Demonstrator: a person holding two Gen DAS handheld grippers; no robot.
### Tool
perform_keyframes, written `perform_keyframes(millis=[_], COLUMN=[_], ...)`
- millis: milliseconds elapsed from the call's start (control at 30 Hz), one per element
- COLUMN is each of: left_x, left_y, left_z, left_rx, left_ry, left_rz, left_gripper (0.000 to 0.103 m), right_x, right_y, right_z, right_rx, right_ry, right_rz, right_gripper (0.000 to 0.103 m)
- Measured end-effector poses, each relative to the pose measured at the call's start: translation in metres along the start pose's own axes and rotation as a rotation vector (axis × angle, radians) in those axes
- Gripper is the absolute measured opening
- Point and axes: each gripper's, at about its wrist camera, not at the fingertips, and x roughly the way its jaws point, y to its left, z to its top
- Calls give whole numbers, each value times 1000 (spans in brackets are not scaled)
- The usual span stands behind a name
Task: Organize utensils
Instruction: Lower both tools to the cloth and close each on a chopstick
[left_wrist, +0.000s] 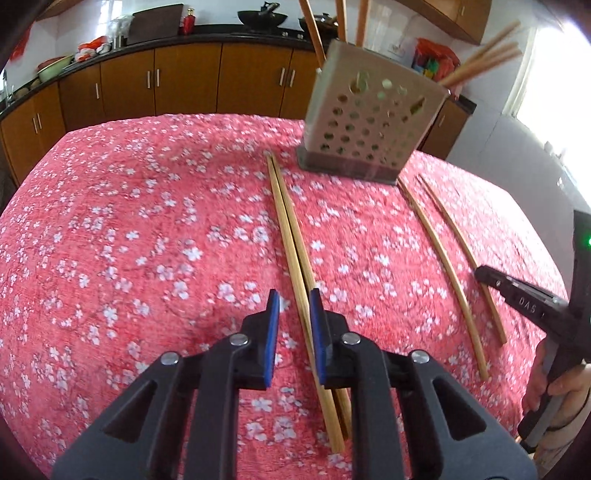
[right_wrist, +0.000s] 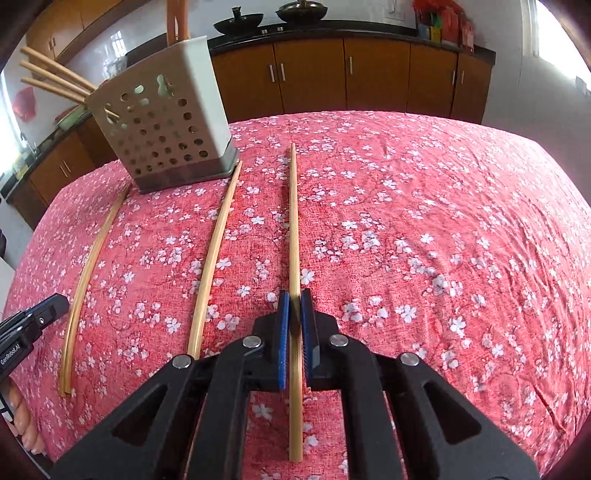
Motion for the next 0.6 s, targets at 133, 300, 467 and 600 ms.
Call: perform_keyframes(millis=[133, 300, 467, 600], left_x=[5, 9, 16, 18], left_y=[-5, -8, 0, 33], left_z=[-3, 0, 8, 18], left_rx=[42, 61, 54, 2], left_ry=[21, 14, 4, -1], left_rz=[33, 79, 130, 195], left_gripper=[17, 14, 8, 8], right_x=[-2, -8, -5, 0], right_y=[0, 8, 15, 2], right_z=[-2, -3, -1, 7], right_rx=[-6, -37, -73, -50], right_ry=[0, -2, -12, -25], right_rz=[-1, -8, -14, -58], right_gripper=[7, 8, 9, 8])
